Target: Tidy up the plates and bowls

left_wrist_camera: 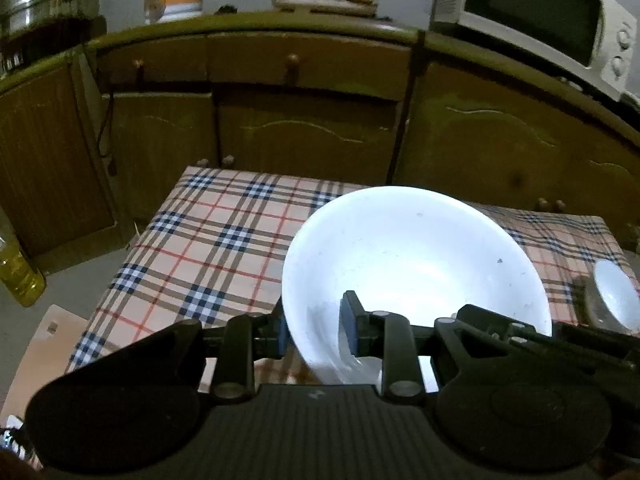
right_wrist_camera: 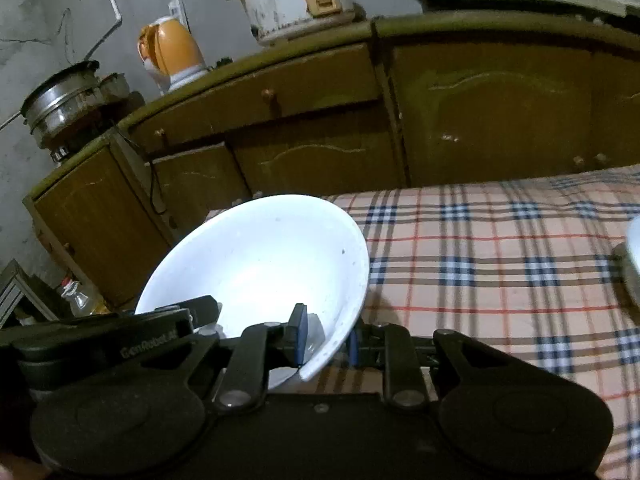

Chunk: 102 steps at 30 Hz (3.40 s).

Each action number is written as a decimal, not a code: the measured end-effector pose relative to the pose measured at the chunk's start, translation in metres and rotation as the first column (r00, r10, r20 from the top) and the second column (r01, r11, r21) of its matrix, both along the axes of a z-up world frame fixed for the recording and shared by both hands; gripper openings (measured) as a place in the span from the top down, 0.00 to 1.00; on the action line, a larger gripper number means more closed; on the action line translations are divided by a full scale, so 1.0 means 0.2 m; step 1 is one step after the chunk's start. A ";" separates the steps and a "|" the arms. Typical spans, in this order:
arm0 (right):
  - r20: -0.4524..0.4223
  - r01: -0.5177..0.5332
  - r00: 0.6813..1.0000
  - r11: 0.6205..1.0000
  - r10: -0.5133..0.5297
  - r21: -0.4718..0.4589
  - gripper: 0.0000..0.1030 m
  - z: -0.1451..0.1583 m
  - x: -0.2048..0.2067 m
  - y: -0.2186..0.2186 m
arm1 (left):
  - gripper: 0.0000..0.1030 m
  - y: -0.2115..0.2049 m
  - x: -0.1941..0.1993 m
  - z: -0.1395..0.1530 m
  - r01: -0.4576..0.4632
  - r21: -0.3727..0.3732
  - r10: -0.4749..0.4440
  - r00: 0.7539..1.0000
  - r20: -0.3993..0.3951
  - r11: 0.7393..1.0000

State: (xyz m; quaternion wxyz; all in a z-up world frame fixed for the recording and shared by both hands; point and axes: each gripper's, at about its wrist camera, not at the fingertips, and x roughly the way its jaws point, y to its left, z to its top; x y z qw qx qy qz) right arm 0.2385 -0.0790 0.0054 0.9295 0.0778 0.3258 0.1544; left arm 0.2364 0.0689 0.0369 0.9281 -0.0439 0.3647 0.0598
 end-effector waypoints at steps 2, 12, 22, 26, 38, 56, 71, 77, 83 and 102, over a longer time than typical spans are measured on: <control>0.013 0.002 1.000 1.000 -0.002 -0.004 0.75 0.03 -0.06 -0.03 | 0.72 -0.04 -0.05 0.02 0.009 0.018 -0.009 1.000 0.009 1.000; 0.047 0.017 0.999 1.000 -0.017 0.003 0.75 0.14 -0.35 -0.13 | 0.71 -0.16 -0.27 0.13 0.010 0.034 -0.011 0.999 0.030 0.999; 0.083 0.055 0.995 0.998 -0.052 -0.034 0.75 0.21 -0.54 -0.22 | 0.70 -0.26 -0.39 0.17 0.038 0.027 -0.040 0.998 0.047 0.999; 0.096 0.061 0.994 0.997 -0.056 -0.046 0.75 0.22 -0.59 -0.24 | 0.70 -0.29 -0.43 0.17 0.040 0.031 -0.041 0.998 0.054 0.999; 0.096 0.063 0.994 0.996 -0.057 -0.057 0.75 0.21 -0.68 -0.27 | 0.70 -0.31 -0.51 0.16 0.048 0.030 -0.050 0.998 0.048 0.998; 0.101 0.073 0.993 0.995 -0.066 -0.063 0.75 0.21 -0.73 -0.32 | 0.69 -0.34 -0.54 0.15 0.058 0.019 -0.059 0.997 0.052 0.998; 0.099 0.089 0.992 0.994 -0.083 -0.066 0.75 0.20 -0.78 -0.37 | 0.69 -0.39 -0.58 0.13 0.081 0.020 -0.082 0.995 0.050 0.997; 0.095 0.097 0.991 0.993 -0.091 -0.064 0.75 0.19 -0.79 -0.39 | 0.69 -0.41 -0.59 0.13 0.093 0.021 -0.094 0.995 0.045 0.995; 0.095 0.103 0.991 0.992 -0.096 -0.068 0.75 0.20 -0.81 -0.41 | 0.69 -0.43 -0.60 0.12 0.102 0.019 -0.103 0.994 0.045 0.995; 0.068 0.116 0.991 0.991 -0.111 -0.073 0.75 0.14 -0.85 -0.43 | 0.69 -0.45 -0.63 0.07 0.117 0.007 -0.117 0.993 0.016 0.993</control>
